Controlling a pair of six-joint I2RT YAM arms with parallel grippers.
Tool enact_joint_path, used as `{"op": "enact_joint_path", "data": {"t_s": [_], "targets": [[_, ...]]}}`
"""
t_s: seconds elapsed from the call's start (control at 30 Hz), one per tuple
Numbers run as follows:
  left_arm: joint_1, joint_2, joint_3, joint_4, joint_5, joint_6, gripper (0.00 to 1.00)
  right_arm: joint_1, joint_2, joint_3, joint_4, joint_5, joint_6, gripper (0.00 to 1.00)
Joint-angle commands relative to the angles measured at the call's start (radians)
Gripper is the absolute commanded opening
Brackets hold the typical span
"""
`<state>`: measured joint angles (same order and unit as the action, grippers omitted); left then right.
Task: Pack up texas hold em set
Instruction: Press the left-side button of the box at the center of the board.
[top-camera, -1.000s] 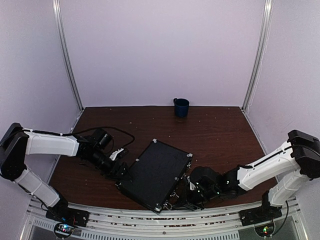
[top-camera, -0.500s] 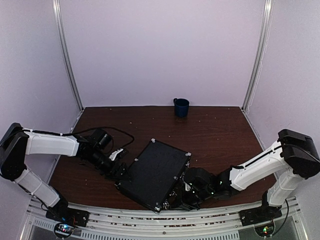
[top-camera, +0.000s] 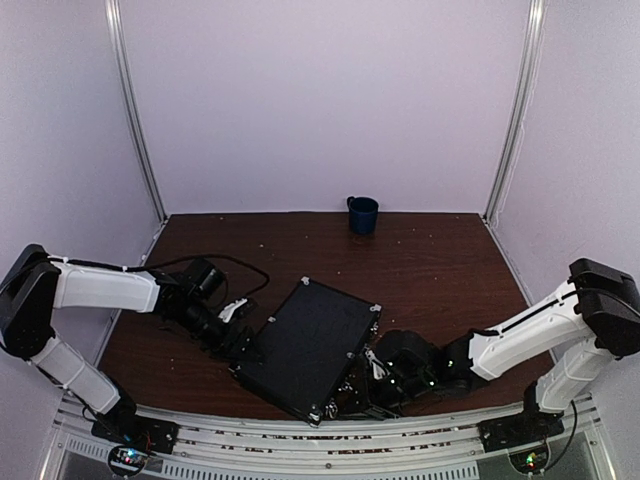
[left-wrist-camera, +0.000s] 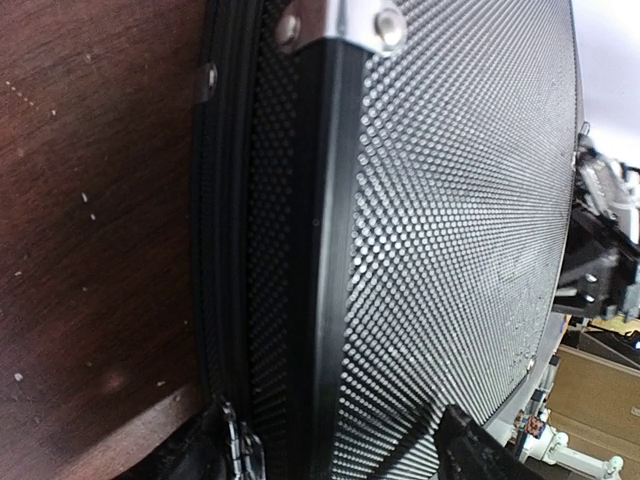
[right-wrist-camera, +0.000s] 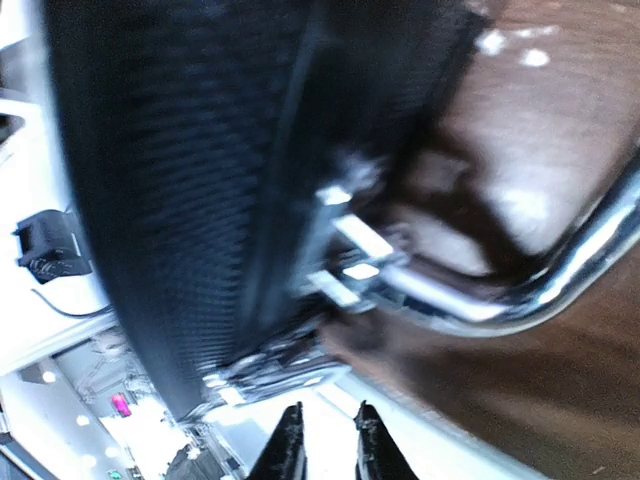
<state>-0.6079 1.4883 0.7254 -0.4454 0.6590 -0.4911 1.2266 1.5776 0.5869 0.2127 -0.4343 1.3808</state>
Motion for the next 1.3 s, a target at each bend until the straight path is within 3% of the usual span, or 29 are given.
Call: {"op": "enact_joint_path", "data": {"t_s": [0.0,0.5,0.7,1.27], "targets": [[-0.010,0.015,0.022,0.020,0.060,0.021,0.73,-0.002,-0.012,0.000,0.112,-0.021,-0.012,0.20],[-0.010,0.025,0.026,0.020,0.068,0.025,0.73,-0.001,0.079,0.025,0.014,-0.042,-0.040,0.07],[-0.011,0.031,0.030,0.020,0.067,0.027,0.73,-0.002,0.060,0.016,-0.031,-0.038,-0.044,0.07],[-0.025,0.033,0.057,0.020,0.123,0.048,0.68,-0.003,0.162,0.017,0.064,-0.042,-0.031,0.06]]}}
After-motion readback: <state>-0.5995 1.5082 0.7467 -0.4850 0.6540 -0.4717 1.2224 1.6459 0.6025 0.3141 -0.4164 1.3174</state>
